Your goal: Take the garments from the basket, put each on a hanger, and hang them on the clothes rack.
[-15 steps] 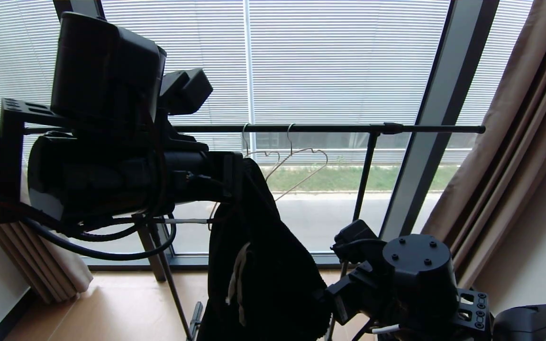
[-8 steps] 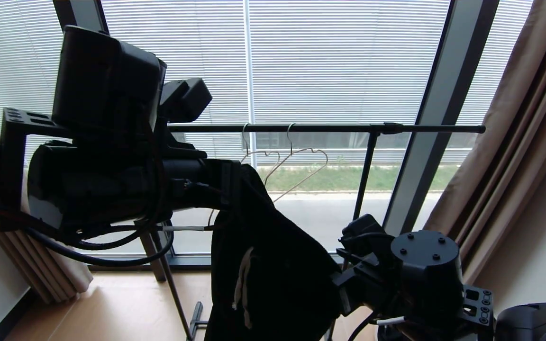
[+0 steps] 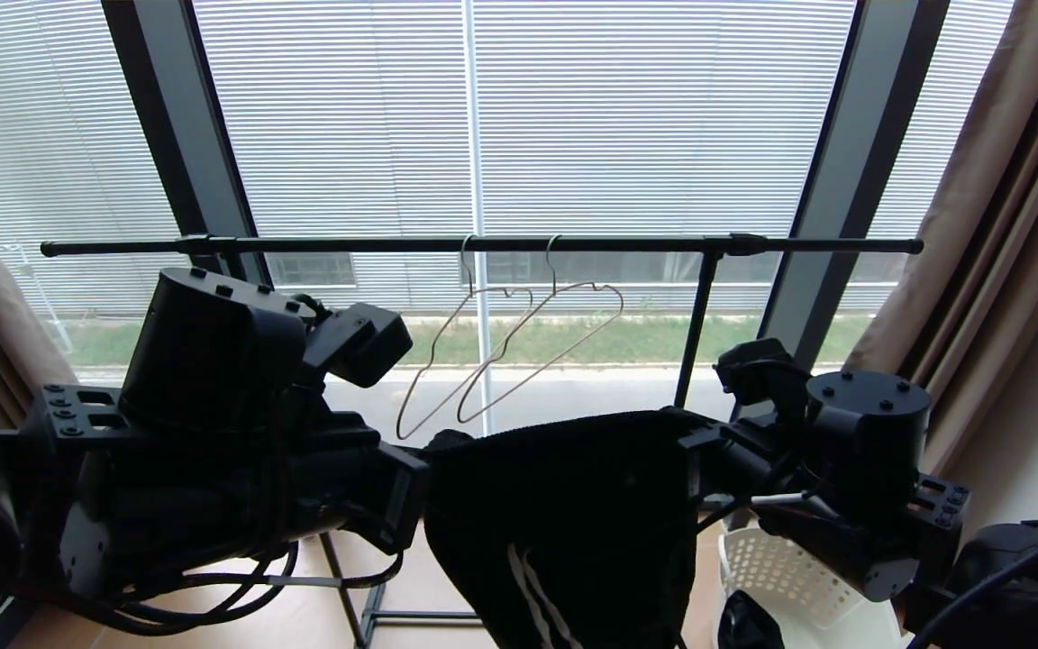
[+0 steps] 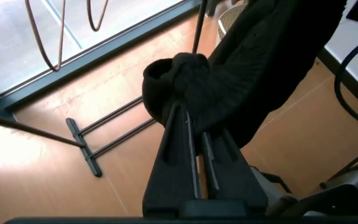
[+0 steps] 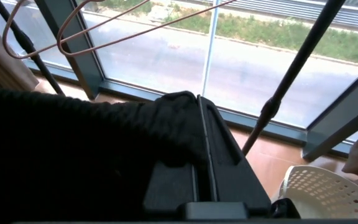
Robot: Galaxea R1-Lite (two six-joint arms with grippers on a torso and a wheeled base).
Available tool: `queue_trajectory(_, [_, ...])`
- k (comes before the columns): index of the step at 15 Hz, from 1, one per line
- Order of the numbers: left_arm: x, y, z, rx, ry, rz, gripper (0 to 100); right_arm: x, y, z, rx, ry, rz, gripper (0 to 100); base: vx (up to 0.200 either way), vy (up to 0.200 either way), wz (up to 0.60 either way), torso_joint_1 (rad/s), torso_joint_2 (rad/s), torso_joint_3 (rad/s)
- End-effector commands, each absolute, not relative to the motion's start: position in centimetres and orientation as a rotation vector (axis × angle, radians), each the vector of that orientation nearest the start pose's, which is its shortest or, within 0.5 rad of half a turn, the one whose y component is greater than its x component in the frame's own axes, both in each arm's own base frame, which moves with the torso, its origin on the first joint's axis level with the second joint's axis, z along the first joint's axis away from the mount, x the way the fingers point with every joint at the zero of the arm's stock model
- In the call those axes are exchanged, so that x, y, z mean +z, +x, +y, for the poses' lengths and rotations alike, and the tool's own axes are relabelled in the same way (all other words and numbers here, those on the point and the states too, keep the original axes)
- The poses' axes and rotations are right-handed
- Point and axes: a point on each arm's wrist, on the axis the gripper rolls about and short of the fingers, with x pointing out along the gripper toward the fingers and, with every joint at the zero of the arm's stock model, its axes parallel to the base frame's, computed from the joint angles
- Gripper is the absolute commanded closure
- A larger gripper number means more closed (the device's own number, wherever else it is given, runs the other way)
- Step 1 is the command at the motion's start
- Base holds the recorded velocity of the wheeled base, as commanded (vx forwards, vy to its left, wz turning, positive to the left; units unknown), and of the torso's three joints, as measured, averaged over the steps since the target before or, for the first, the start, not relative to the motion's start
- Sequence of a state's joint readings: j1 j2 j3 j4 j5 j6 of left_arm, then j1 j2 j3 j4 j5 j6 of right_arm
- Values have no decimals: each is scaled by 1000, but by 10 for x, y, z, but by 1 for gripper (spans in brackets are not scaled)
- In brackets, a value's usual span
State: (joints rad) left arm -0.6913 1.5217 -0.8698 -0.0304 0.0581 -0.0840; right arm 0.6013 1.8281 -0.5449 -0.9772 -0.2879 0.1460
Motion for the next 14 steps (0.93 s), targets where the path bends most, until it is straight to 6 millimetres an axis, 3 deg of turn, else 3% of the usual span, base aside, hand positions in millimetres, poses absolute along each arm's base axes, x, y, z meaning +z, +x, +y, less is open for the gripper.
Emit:
queue_trajectory(1, [187,191,-157,-586,164,635,0,116,248,161,287,16,290,100,0,0,0,0,0,0])
queue_trajectory(6, [194,185,-140,-554,143,603,0,122,251,153,260,27,268,100,0,0,0,0,0,0])
queue_trajectory(10, [193,225,-118,-446,263,572,0,133,246,151,264,37,235,100,0,0,0,0,0,0])
queue_trajectory(11, [193,225,-118,-446,263,572,0,133,246,151,264,37,235,100,0,0,0,0,0,0])
queue_trajectory(12, [191,253,-123,-419,263,581,0,138,243,149,263,41,224,100,0,0,0,0,0,0])
queue_trajectory(14, [181,286,-131,-396,256,568,0,143,239,147,269,39,205,100,0,0,0,0,0,0])
